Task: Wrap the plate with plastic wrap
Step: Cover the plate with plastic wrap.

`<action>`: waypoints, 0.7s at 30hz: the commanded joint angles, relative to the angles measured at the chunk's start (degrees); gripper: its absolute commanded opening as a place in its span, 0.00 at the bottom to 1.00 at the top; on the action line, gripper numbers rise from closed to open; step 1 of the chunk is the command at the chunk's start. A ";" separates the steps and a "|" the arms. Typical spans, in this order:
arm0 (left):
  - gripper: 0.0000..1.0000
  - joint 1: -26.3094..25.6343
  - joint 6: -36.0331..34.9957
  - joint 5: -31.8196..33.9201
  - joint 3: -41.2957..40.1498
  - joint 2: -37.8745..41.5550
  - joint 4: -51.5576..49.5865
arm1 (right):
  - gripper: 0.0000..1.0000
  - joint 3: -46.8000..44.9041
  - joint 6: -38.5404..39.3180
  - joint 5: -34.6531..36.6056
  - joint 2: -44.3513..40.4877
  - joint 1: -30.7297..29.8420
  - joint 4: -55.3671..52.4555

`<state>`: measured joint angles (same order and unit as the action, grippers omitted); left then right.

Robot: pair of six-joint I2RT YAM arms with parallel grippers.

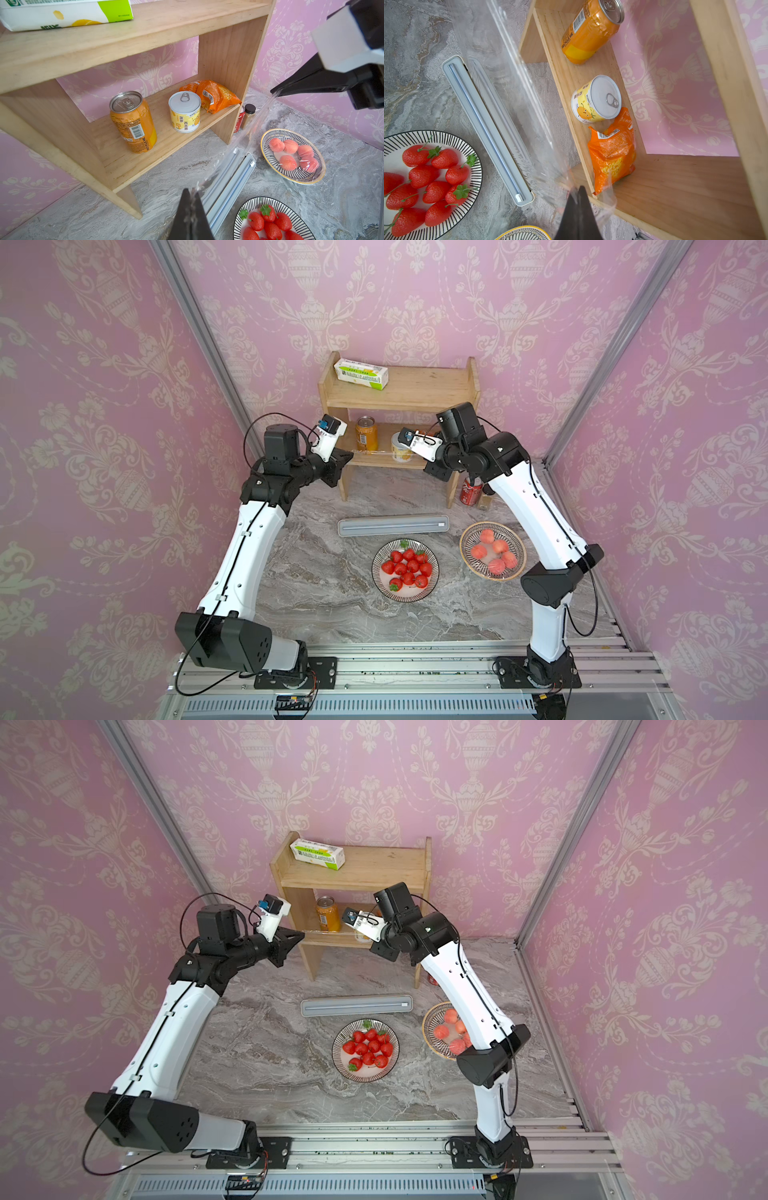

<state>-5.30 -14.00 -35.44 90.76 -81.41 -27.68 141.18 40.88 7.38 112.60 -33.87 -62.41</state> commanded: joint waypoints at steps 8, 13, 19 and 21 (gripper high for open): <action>0.00 -0.32 0.61 0.81 3.98 0.48 1.03 | 0.00 2.07 0.56 2.61 -3.08 0.03 3.07; 0.00 -0.39 0.89 1.09 2.49 0.84 0.97 | 0.00 -0.99 -0.08 2.06 -3.81 0.03 2.37; 0.00 -0.50 1.74 0.72 -3.42 4.42 1.13 | 0.00 -10.14 -2.09 -1.54 -7.89 -0.62 4.12; 0.00 -0.54 2.75 0.37 -6.31 6.77 1.47 | 0.00 -13.39 -2.62 -2.42 -9.43 -1.22 4.48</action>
<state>-5.72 -13.45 -35.44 87.26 -78.65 -27.16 130.65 40.25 6.20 106.26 -34.44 -59.22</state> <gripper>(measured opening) 0.039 0.037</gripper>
